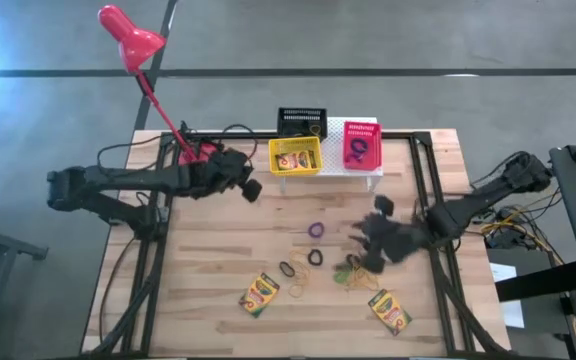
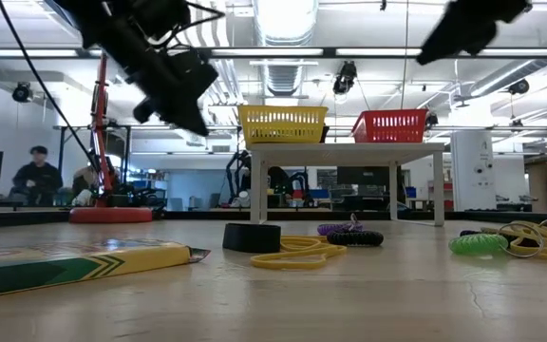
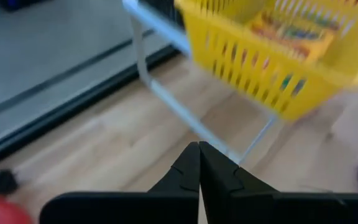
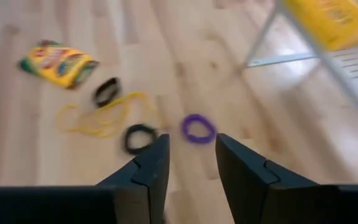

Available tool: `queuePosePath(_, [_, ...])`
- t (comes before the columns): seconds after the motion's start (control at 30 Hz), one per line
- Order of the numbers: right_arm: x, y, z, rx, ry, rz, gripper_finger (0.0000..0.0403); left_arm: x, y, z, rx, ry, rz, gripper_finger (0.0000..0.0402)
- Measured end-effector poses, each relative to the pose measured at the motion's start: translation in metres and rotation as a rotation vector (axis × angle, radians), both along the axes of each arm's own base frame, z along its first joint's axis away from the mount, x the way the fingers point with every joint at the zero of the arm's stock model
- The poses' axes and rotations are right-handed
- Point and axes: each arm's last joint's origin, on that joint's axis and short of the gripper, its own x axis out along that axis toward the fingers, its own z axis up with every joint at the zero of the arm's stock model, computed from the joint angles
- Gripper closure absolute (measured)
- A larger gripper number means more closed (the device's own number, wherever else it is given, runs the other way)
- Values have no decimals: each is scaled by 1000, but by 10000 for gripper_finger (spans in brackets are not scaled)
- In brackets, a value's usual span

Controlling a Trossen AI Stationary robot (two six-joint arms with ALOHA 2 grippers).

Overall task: Pick & Place Office Desk Supplies
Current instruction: Adjust the yellow bin on the shelf

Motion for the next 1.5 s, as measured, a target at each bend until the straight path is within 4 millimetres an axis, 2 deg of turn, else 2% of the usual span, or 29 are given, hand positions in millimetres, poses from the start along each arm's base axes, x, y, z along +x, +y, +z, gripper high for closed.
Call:
queuePosePath(0.13, [-7, 13, -17, 43, -47, 31, 285, 5, 5, 8, 41, -88, -3, 399])
queuePosePath(0.33, [-3, 14, -26, 45, -77, 18, 285, 17, 7, 9, 73, -171, -30, 399])
queuePosePath(0.57, [-2, 12, -24, -19, -107, -22, 283, 26, 15, -2, 51, -191, -5, 400])
queuePosePath(0.9, [-2, 11, -23, -69, -119, -39, 294, 37, 20, 3, 80, -331, -3, 400])
queuePosePath(1.5, [-2, 10, -23, -92, -135, -69, 300, 36, 22, 3, 78, -333, 8, 400])
